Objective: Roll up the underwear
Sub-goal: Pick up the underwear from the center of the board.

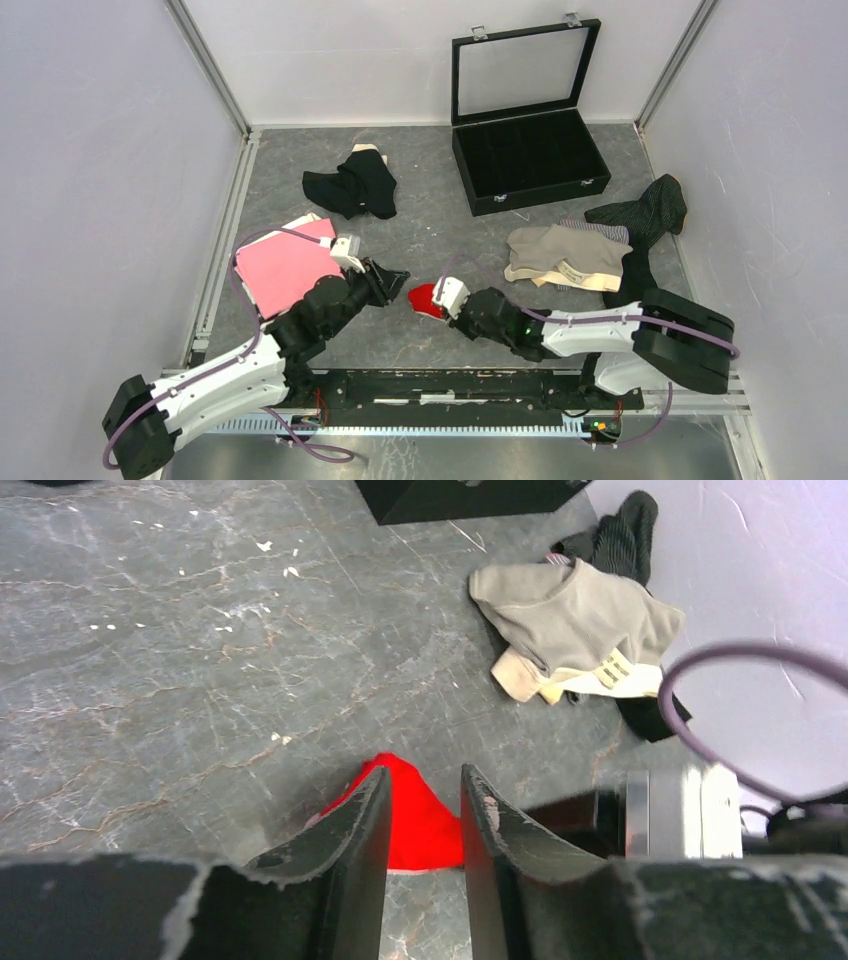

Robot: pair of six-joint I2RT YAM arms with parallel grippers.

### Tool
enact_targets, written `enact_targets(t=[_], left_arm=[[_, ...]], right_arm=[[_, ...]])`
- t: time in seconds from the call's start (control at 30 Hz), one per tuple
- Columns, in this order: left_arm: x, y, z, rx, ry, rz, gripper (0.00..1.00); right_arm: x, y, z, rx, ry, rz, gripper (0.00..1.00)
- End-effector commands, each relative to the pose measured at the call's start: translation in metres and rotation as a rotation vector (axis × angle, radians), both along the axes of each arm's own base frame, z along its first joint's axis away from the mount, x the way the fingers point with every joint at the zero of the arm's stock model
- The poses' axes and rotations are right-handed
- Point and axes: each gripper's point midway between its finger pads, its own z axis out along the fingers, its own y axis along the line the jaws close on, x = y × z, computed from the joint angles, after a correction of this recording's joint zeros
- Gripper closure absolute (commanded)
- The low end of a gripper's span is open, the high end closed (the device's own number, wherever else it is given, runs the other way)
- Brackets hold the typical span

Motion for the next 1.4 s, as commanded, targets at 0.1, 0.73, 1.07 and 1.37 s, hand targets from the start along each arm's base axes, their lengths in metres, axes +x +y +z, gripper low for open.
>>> enact_targets(t=[0.1,0.73,1.07,1.37], left_arm=[[-0.015,-0.022,0.008,0.036,-0.028,-0.180,0.53],[-0.015,-0.050,0.041,-0.224,0.197,-0.148,0.11],[-0.002,-0.060,0.070,-0.515,0.318,-0.056,0.05],[0.007,-0.055,0.084,-0.590,0.313,0.005,0.05]], right_arm=[[-0.003,0.016,0.040,0.264,0.197,0.027,1.00],[0.067,-0.017,0.097,0.229,-0.041,-0.337,1.00],[0.062,-0.013,0.131,0.222,-0.174,-0.375,1.00],[0.051,-0.011,0.143,0.226,-0.232,-0.351,1.00]])
